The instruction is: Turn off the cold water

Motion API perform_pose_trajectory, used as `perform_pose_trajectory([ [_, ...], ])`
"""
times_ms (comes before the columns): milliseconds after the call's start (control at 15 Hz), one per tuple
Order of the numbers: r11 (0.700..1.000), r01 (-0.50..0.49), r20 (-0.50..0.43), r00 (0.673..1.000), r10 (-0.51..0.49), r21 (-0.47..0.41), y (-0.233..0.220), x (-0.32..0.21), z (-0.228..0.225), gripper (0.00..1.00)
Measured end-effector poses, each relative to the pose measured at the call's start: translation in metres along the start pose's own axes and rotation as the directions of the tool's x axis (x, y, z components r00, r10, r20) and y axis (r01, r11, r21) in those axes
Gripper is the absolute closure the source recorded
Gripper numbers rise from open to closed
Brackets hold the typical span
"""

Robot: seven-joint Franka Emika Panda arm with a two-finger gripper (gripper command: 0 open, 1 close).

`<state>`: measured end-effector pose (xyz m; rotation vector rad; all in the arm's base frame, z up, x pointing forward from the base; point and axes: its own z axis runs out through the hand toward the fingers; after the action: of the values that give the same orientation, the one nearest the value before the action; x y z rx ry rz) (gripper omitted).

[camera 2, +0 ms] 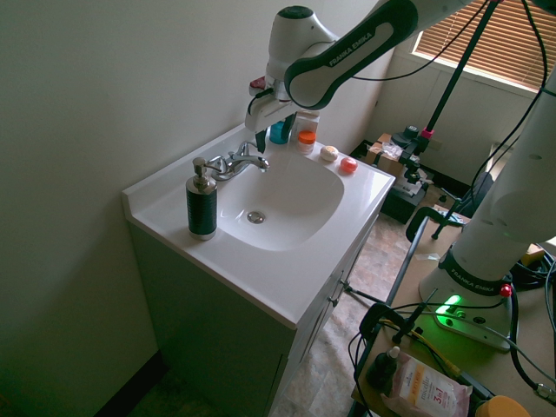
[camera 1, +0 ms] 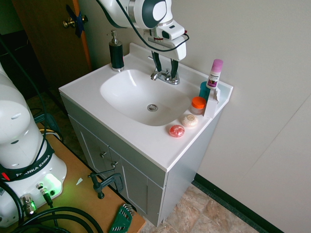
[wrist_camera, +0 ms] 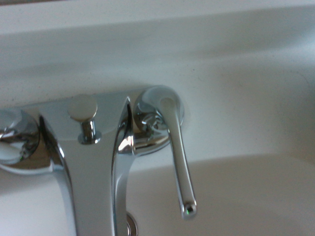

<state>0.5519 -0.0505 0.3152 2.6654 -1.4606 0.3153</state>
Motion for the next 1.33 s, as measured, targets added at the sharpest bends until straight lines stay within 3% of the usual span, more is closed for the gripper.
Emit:
perform_pose_trajectory([
  [267,1.000,-0.019,-0.007,1.000,0.018,-0.025,-0.011,0.020,0.020,0.00],
  [600,0.996,-0.040,-0.029,0.999,0.038,-0.080,0.013,0.041,0.039,0.00],
  [800,0.996,-0.055,-0.076,0.996,0.050,-0.064,0.017,0.060,0.044,0.00],
  [1000,0.998,-0.051,-0.109,0.993,0.047,-0.033,-0.007,0.072,0.035,0.00],
  [1333,0.998,-0.035,-0.103,0.994,0.029,-0.052,-0.017,0.065,0.034,0.00],
])
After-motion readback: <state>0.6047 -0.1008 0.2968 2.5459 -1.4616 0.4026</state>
